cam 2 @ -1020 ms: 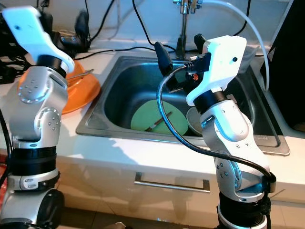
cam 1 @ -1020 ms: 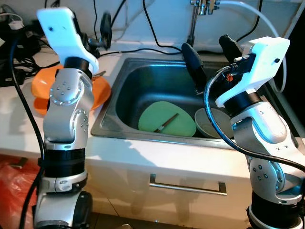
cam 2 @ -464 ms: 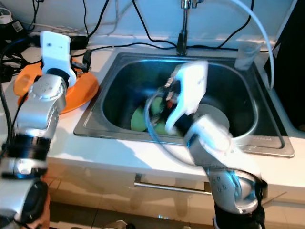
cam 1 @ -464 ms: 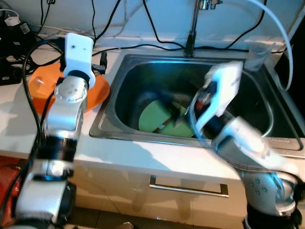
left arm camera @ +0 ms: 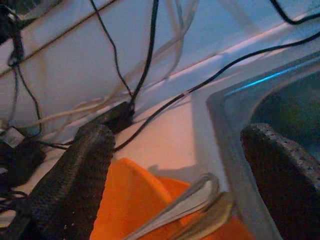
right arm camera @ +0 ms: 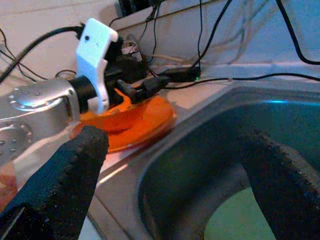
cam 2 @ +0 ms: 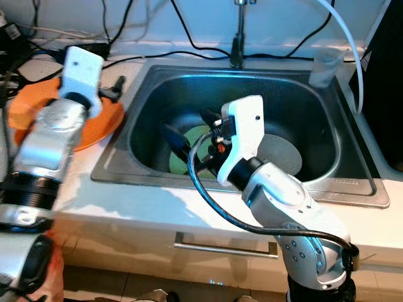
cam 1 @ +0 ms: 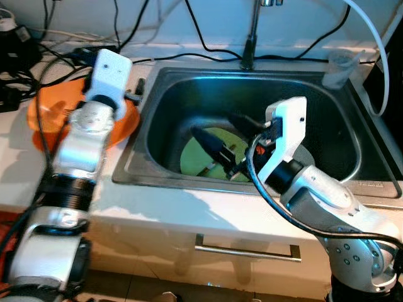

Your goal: Kitchen organization

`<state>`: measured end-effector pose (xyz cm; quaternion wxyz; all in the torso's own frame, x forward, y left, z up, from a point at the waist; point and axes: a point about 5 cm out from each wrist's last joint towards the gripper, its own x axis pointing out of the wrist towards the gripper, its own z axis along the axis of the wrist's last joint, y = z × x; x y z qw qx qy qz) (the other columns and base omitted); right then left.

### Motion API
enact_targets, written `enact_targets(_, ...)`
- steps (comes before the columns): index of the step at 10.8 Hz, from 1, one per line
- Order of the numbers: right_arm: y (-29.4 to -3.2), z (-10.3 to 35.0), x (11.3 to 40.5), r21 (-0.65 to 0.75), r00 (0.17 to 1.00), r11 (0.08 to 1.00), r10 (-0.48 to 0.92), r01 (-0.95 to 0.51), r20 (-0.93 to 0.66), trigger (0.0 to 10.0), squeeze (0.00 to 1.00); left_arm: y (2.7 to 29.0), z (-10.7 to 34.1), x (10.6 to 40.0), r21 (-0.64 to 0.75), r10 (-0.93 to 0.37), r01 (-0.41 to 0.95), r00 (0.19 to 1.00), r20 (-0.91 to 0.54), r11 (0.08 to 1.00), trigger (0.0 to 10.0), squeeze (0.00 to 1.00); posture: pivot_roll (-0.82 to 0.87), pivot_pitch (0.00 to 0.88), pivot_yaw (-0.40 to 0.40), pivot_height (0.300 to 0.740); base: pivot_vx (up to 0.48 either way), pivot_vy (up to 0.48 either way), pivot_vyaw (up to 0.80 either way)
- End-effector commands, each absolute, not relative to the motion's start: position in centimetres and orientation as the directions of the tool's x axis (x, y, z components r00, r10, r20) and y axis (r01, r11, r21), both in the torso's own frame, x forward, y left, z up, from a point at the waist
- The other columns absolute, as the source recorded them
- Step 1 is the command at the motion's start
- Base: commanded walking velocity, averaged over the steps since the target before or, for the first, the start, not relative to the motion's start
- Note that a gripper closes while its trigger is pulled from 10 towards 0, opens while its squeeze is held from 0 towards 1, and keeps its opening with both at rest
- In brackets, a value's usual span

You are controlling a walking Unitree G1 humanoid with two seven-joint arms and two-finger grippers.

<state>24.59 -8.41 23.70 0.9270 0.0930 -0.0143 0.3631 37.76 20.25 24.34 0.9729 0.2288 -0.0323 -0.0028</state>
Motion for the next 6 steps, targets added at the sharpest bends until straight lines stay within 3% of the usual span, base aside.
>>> enact_targets(1,-8.1,23.8,24.2,0.157,0.718,0.702,0.689,-0.695,0.098,10.0,0.00,20.7,24.3,37.5,0.467,-0.019,-0.007,0.998,0.051,0.884,10.0,0.00,0.01,0.120,0.067,0.740,0.000,0.000,0.00)
enact_targets(6,-8.1,23.7,24.4,0.133,0.704,0.692,0.705,-0.710,0.086,10.0,0.00,22.1,22.6,36.3,0.499,-0.015,0.000,1.000,0.025,0.867,10.0,0.00,0.02,0.110,0.048,0.740,0.000,0.000,0.00)
